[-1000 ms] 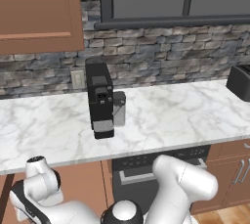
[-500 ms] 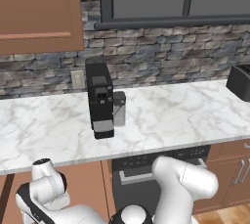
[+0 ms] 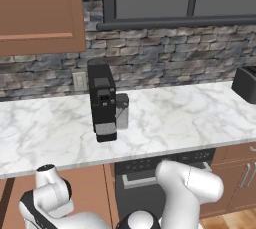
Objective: Take the pizza cutter from the drawer on the left and place it on the dining counter for cutting.
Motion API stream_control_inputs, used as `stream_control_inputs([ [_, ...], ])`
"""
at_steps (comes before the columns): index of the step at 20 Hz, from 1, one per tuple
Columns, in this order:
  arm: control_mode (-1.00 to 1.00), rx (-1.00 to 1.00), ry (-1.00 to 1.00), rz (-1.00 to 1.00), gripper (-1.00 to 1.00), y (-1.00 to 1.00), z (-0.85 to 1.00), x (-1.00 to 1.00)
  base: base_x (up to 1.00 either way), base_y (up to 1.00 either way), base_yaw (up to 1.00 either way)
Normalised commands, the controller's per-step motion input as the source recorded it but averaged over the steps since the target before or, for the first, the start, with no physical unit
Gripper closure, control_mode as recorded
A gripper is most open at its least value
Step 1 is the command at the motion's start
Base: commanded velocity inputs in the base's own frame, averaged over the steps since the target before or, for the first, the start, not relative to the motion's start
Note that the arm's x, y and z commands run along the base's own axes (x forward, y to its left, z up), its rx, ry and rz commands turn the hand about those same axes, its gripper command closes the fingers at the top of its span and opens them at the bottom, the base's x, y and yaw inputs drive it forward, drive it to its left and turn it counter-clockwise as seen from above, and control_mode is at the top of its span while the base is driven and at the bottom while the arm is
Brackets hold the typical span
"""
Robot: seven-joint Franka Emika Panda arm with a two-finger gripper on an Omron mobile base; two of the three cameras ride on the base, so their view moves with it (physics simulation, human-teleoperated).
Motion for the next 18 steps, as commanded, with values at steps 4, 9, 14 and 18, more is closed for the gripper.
stream_control_inputs([
  [4, -1.0, 0.0, 0.0, 0.0, -1.0, 0.0, 0.0, 0.0, 0.0, 0.0, 0.0],
  [9, -1.0, 0.0, 0.0, 0.0, -1.0, 0.0, -0.01, 0.0, 0.0, 0.0, 0.0],
  [14, -1.0, -0.01, -0.01, 0.0, -1.0, 0.0, -0.14, 0.0, 0.0, 0.0, 0.0],
  [18, -1.0, -0.03, -0.02, 0.0, -1.0, 0.0, -0.1, 0.0, 0.0, 0.0, 0.0],
])
